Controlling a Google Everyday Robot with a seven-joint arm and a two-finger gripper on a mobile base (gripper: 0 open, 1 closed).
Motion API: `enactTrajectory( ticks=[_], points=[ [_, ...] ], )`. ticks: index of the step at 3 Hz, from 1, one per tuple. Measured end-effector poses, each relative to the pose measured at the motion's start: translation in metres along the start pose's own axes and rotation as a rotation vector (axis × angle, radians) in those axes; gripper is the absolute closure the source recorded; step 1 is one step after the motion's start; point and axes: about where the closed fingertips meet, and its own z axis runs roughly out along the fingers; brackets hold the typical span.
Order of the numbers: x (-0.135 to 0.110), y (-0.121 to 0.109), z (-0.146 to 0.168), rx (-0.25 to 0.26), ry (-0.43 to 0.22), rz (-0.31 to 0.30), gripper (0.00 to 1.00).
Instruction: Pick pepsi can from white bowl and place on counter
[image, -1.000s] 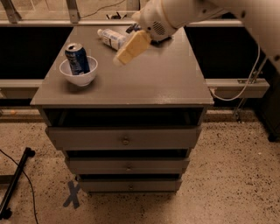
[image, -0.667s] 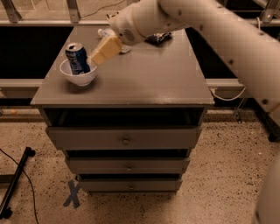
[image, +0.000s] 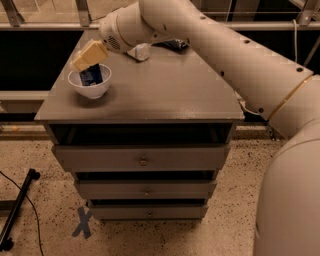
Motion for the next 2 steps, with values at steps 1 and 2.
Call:
enactTrajectory(
  ticks=[1,2],
  points=[
    [0.0079,-0.002,-0.0017,-0.044,-0.046,0.021,0.0],
    [0.0077,-0.0016,-0.0013,-0.044,-0.044,0.02,0.0]
  ],
)
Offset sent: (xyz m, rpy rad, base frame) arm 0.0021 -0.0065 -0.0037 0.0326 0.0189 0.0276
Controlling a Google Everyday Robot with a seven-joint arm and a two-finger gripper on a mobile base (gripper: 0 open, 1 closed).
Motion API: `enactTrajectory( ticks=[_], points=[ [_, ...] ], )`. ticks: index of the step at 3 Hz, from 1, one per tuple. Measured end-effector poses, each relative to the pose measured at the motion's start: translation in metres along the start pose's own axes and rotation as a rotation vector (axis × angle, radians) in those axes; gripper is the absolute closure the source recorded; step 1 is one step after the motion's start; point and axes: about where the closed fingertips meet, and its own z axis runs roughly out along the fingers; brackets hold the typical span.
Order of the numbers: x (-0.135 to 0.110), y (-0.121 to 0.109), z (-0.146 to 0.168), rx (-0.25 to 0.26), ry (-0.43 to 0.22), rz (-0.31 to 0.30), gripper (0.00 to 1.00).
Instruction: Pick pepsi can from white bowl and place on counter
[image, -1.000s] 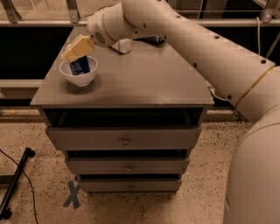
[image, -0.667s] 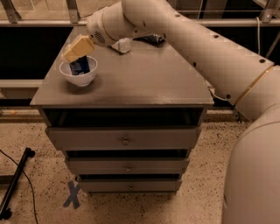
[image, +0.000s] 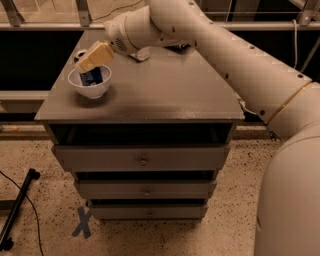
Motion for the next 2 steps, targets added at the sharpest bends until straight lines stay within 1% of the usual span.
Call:
enactTrajectory(
  ticks=[1,2],
  points=[
    [0.0054,0.0034,0.0021,0.003,-0.035,0.02,0.0],
    [0.0126,0.0089,0.0038,0.022,-0.071,0.029,0.0]
  ],
)
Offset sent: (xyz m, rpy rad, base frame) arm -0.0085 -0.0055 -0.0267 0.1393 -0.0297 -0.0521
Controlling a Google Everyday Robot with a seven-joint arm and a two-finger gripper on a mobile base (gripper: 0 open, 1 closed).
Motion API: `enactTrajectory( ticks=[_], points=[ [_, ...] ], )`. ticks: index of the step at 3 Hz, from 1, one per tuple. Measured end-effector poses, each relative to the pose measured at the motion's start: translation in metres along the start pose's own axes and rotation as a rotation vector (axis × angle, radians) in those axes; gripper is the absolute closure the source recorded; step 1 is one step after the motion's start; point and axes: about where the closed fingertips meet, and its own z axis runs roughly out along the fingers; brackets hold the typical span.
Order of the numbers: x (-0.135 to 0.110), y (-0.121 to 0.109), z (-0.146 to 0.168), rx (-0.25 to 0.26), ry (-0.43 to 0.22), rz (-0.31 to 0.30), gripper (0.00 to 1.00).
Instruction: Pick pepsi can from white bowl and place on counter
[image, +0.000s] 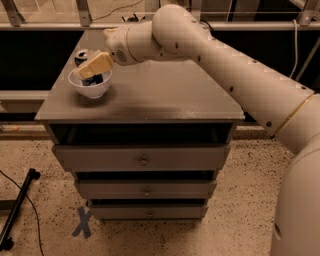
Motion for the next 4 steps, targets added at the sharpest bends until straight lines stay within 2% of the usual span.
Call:
enactTrajectory(
  ticks=[1,2,3,4],
  points=[
    [-0.001,0.001,0.002,0.002,-0.004,0.0,0.0],
    [0.0,0.001,0.005,0.011,-0.017,0.03,0.0],
    [0.005,0.001,0.021,-0.004,-0.044,0.085,0.0],
    [0.01,0.001,0.034,-0.018,-0.045,0.11,0.0]
  ],
)
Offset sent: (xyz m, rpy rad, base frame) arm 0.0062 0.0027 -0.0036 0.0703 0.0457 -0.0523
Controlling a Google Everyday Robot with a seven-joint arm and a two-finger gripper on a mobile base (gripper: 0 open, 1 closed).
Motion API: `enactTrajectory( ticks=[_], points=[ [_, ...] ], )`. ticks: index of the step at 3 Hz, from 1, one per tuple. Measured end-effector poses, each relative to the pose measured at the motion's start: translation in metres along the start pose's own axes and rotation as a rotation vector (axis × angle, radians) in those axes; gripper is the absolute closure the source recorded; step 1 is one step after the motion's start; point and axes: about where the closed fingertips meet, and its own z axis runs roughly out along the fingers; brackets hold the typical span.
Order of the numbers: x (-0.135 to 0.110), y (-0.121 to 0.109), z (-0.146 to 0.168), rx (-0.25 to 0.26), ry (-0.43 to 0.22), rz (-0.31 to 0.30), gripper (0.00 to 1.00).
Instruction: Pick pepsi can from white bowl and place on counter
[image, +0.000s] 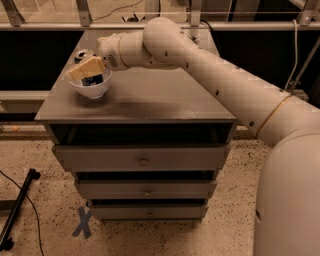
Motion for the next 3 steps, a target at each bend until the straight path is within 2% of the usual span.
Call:
enactTrajectory(
  ticks=[1,2,3],
  points=[
    [-0.0004,0.002,0.0016,-0.004,0.0,-0.002,0.18],
    [-0.0005,0.0039,0.0038,-0.008,0.0,-0.002,0.41],
    [-0.0022,0.006,0.0058,-0.012,-0.007,-0.001,0.72]
  ],
)
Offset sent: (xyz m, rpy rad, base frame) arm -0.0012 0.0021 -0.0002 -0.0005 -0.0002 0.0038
